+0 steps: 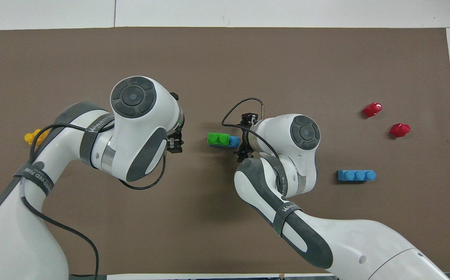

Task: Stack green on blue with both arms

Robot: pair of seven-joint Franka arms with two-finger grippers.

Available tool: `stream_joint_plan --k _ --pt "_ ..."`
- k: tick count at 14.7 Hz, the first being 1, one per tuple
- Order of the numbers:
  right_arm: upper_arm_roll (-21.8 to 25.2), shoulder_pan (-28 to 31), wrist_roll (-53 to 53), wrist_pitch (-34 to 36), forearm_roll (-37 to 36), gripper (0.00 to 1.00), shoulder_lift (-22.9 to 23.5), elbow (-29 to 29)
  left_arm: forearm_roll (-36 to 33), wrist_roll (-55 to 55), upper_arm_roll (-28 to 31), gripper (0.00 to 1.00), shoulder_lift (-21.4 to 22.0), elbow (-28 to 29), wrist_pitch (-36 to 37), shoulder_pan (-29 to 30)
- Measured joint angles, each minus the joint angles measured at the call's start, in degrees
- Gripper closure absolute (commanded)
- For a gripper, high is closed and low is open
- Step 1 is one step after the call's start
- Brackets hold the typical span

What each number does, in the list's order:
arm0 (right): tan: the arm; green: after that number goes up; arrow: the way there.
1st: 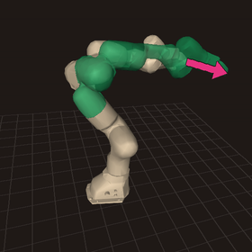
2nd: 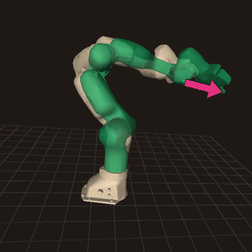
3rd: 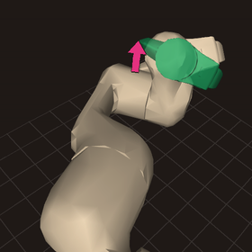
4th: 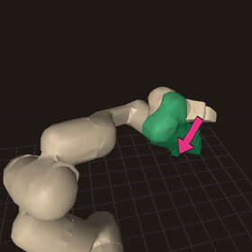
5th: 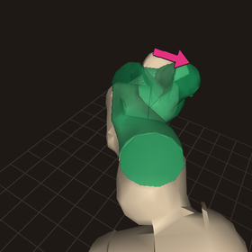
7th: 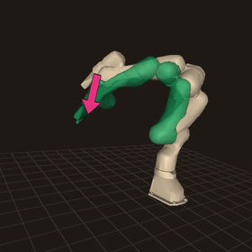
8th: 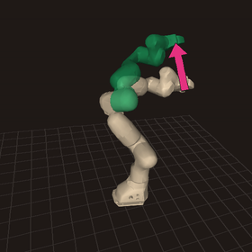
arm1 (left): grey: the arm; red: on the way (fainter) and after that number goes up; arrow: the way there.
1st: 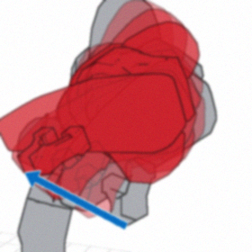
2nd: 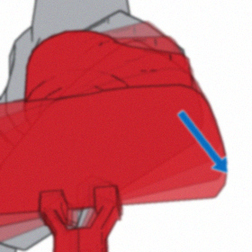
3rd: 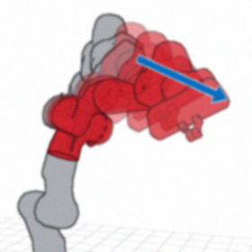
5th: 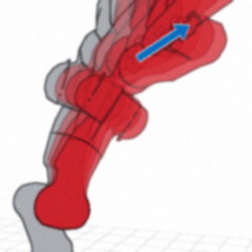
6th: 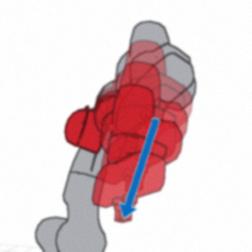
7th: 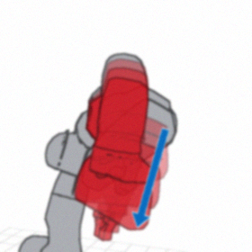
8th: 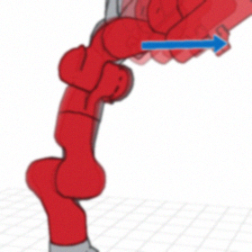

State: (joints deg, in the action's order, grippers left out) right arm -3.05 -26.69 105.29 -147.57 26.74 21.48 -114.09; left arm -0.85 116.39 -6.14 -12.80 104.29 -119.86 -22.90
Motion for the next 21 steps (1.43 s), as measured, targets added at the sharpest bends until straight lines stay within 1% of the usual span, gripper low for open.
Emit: stream_joint_plan --k 3,6,8,10,12,15,17,18,19,21 --pt "0.04 2.93 0.00 4.69 0.00 0.03 -1.56 2.17 0.00 -9.97 0.02 0.00 3.56 0.02 5.32 2.70" --pt "0.05 6.11 -0.25 8.84 -0.01 0.00 -4.06 2.97 0.00 -20.85 0.05 0.00 6.17 0.07 10.21 5.04" --pt "0.09 7.19 -2.93 10.38 -0.17 0.00 -5.54 3.07 0.00 -29.80 0.08 0.00 7.62 0.09 12.78 7.20" --pt "0.14 8.36 -6.58 10.50 -0.81 0.00 -6.93 3.27 0.89 -39.36 0.15 0.00 9.45 0.07 14.89 11.09" --pt "0.20 10.83 -10.56 12.83 -2.71 0.00 -8.39 4.60 3.57 -52.82 0.27 0.00 11.83 0.12 18.73 16.72" --pt "0.33 16.60 -21.39 20.44 -4.87 0.00 -9.64 9.37 4.88 -72.91 0.50 0.00 14.67 0.52 25.39 23.19" --pt "0.43 19.75 -30.38 23.06 -6.49 0.00 -9.97 11.47 4.98 -83.62 0.55 0.00 15.44 0.98 27.47 24.84" --pt "0.44 20.72 -35.16 23.96 -8.68 0.00 -10.18 12.13 4.98 -88.44 0.51 0.00 15.48 1.15 27.60 24.89" --pt "0.43 21.13 -39.49 24.96 -11.17 0.00 -10.53 12.57 4.98 -91.48 0.32 0.00 15.49 1.15 27.57 24.86" --pt "0.42 21.73 -49.46 28.31 -14.96 0.00 -11.88 13.49 4.98 -93.80 0.05 0.00 15.50 1.15 27.55 24.84"
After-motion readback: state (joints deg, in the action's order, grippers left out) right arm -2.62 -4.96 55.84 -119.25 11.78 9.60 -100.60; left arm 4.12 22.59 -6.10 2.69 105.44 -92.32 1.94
